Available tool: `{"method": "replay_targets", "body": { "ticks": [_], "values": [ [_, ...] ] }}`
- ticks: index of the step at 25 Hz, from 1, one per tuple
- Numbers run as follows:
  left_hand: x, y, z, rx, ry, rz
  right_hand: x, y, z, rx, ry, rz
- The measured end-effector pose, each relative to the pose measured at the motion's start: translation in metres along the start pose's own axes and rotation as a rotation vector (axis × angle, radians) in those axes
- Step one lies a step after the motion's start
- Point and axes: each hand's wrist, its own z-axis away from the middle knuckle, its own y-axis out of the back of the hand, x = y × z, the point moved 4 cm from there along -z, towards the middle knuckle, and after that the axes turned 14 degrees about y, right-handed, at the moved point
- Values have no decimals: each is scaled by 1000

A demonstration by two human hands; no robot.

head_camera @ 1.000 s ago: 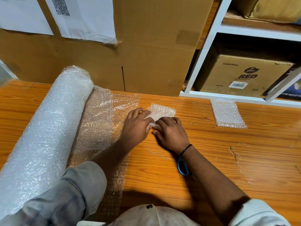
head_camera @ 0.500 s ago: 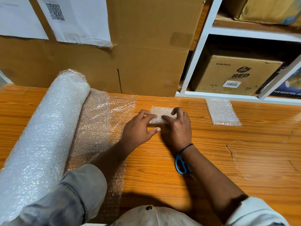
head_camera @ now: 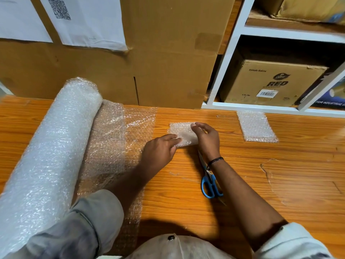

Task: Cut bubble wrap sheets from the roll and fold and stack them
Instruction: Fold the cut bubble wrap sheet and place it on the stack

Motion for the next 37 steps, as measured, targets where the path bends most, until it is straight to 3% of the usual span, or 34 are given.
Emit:
{"method": "replay_targets", "body": {
  "ticks": [3,7,11,18,24,37],
  "values": [
    [1,-7,3,-18,-60,-25,-1,-5,-11,-23,75,261],
    [2,-13,5,-28,-79,-55,-1,-3,-15,-4,76,291],
    [-1,-16,6,-13,-101,-156,3,-3,-17,-89,81,377],
    [3,-15,2,-92,-72,-261,-4,-1,-14,-147,174,371],
    [24,-13,-5,-178,-103,-296,-2,31,-13,-99,200,350],
    [149,-50,-44,-217,-201,-323,4,160,-56,61,127,257]
  ]
}}
